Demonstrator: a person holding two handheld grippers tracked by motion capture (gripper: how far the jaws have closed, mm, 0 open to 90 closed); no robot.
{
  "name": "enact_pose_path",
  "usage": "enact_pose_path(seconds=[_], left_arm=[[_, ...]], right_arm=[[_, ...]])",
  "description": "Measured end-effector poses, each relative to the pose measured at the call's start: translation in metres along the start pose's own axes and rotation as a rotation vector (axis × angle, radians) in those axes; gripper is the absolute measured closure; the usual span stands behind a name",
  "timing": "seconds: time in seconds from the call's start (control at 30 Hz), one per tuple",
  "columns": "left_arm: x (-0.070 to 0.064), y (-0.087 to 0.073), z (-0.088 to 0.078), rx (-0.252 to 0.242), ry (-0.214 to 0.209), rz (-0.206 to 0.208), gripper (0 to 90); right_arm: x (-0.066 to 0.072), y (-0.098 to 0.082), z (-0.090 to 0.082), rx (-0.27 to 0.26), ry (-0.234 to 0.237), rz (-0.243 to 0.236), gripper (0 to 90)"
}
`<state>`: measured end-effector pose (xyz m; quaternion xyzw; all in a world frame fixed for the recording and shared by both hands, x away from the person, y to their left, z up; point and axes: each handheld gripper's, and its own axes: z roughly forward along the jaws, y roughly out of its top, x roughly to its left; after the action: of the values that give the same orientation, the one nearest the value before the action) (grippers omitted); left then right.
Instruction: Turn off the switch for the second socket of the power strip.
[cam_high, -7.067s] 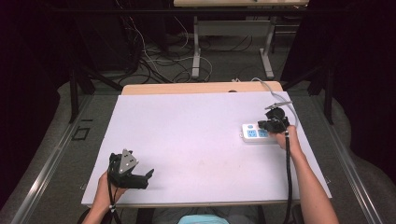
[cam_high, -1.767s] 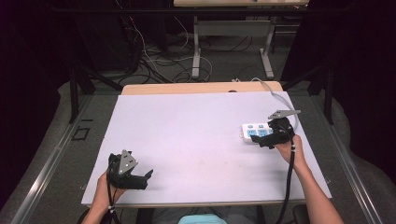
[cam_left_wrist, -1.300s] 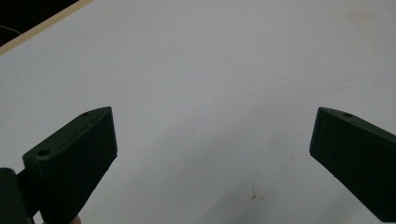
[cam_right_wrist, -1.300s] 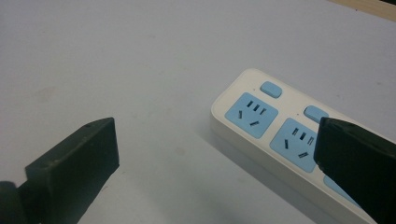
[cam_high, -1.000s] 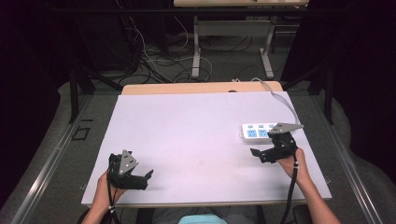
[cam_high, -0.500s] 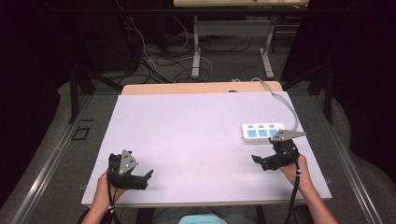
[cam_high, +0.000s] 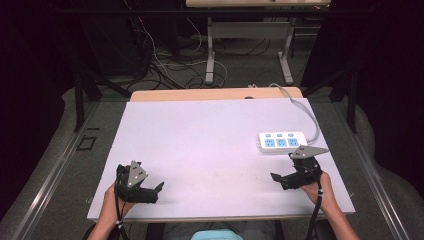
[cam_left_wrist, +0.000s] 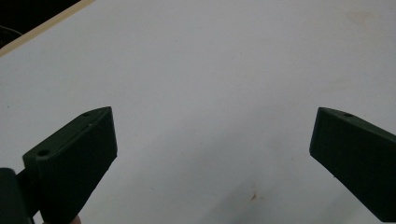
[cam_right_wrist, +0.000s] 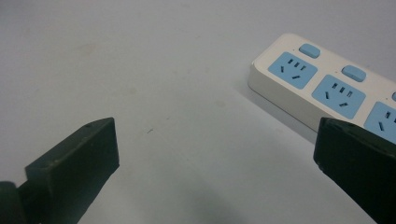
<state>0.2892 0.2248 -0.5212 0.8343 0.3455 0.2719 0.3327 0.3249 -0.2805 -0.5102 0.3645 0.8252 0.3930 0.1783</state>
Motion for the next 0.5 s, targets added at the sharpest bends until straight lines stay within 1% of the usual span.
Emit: enact_pose_path(seconds=[0.03,0.07,0.13,0.17,0.23,0.33,0.4,0.43,0.47,0.5], left_arm=[[0.0,0.0,0.0,0.001,0.0,0.004,0.6],[0.0,0.0,0.0,0.002,-0.001,0.004,0.6],[0.0,0.0,0.0,-0.002,0.0,0.001,0.6],[0.0,0.0,0.0,-0.002,0.0,-0.001,0.6],[0.0,0.0,0.0,0.003,0.0,0.005,0.6],[-0.001,0.0,0.0,0.0,0.001,-0.002,0.6],[0.0,0.0,0.0,0.002,0.001,-0.001,0.6],[0.0,0.0,0.0,0.008,-0.001,0.007,0.6],[0.0,0.0,0.0,0.007,-0.001,0.004,0.6],[0.0,0.0,0.0,0.007,0.0,0.005,0.6]], right_arm=[[0.001,-0.001,0.0,-0.005,-0.002,-0.001,0.0],[0.001,-0.002,-0.001,0.002,-0.002,-0.006,0.0],[0.003,-0.005,-0.001,0.002,0.0,0.002,0.0],[0.004,-0.006,-0.001,0.006,0.001,-0.008,0.0],[0.006,-0.008,-0.002,0.012,0.0,-0.01,0.0],[0.007,-0.011,-0.003,0.009,0.0,-0.015,0.0],[0.009,-0.013,-0.004,0.005,0.0,-0.006,0.0],[0.009,-0.014,-0.004,0.003,-0.011,-0.012,0.0],[0.01,-0.014,-0.004,0.012,-0.002,-0.012,0.0],[0.01,-0.015,-0.004,0.01,-0.002,-0.014,0.0]])
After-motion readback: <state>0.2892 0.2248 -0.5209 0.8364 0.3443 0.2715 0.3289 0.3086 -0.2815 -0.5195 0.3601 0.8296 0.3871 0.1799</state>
